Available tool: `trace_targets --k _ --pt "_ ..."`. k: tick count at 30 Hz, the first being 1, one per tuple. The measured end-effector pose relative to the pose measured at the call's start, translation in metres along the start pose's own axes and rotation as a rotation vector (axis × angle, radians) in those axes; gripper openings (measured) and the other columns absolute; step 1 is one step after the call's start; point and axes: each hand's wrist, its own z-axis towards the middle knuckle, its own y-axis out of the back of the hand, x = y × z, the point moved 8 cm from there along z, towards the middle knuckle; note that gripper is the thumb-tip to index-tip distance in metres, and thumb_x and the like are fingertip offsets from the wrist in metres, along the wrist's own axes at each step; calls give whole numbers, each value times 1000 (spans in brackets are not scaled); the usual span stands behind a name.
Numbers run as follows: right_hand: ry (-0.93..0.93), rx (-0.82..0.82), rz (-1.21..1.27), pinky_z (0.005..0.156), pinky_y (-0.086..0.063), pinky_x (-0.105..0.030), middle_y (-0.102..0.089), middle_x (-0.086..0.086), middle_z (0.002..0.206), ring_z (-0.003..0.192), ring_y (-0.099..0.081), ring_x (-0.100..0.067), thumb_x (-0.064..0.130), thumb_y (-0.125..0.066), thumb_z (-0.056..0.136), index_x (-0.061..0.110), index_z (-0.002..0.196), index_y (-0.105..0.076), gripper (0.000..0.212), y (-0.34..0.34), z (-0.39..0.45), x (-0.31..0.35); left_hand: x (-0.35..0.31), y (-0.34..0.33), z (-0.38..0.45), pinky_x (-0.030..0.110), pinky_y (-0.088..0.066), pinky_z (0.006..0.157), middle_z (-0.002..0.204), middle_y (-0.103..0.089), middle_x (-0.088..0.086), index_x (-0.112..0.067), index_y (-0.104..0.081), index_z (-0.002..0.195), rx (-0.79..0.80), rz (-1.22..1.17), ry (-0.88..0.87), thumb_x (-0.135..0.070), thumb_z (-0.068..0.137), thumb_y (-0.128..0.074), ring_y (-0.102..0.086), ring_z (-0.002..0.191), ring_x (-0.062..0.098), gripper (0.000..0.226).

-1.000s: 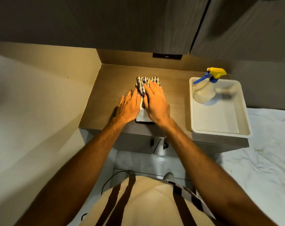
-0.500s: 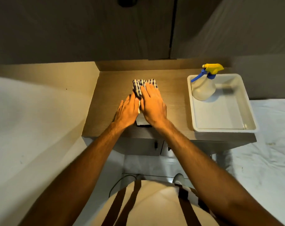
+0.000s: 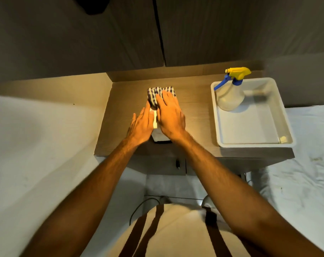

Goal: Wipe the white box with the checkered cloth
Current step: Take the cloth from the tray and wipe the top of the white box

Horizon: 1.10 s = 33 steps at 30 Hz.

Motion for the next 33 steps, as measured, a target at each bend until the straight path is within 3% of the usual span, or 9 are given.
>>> trace_targets --k 6,9,11,16,19,25,27,30,33 --pt "-27 -85 73 127 -30 -49 -36 -13 165 157 -26 -32 8 -62 96 11 155 -40 63 1 -49 2 7 -1 2 64 1 127 173 -15 3 -24 0 164 18 97 9 -34 108 -26 -19 159 26 62" --pt "12 -92 41 129 -25 -46 -39 -12 163 156 -30 -30 16 -60 99 12 155 -40 59 -5 -69 7 0 1 -1 60 1 126 174 -7 -1 -26 -3 163 48 61 -42 -44 105 -30 -16 159 21 67" --pt "50 -73 5 129 -21 -45 -40 -14 163 155 -32 -31 19 -57 100 11 155 -40 57 -8 -46 6 -1 -1 0 59 -1 127 174 -11 6 -20 -5 163 73 104 -36 -32 108 -31 -16 159 27 62" --pt "21 -18 -34 126 -33 -42 -42 -13 162 154 -33 -31 14 -65 96 11 152 -44 60 -6 0 -7 6 -1 2 60 -3 129 172 -20 3 -25 -6 164 50 20 53 -43 107 -11 -21 158 25 59" --pt "109 -38 26 119 -44 -46 -53 -15 152 146 -47 -31 14 -67 95 8 145 -52 54 5 -28 1 4 -3 1 60 -1 129 172 -19 7 -19 -8 163 44 122 22 -28 110 -22 -21 158 28 56" --pt "300 -74 29 113 -43 -43 -64 -18 140 133 -61 -34 16 -70 87 3 138 -59 53 27 -90 -19 8 0 2 63 -1 127 173 -15 4 -29 5 163 60 43 -12 -53 100 -22 -18 159 28 73" --pt "185 -75 156 112 -46 -38 -64 -16 141 132 -62 -30 21 -57 95 5 139 -58 47 34 -101 -41 3 4 4 59 -1 129 173 -15 5 -25 -2 164 29 73 13 -51 101 -14 -14 160 29 69" --pt "-385 -163 509 92 -51 -7 -69 -10 133 111 -64 -10 17 -49 105 12 139 -59 36 39 -114 -104 -16 18 9 54 -3 129 172 -19 11 -15 -25 161 -117 245 -34 -39 100 -19 -11 160 31 66" --pt "-843 -153 819 89 -56 -25 -70 -12 128 106 -64 -15 22 -43 108 16 138 -61 35 9 -114 -140 -40 14 21 55 -4 128 167 -31 16 -12 -43 152 -165 316 -100 -37 102 -26 -16 158 36 58"
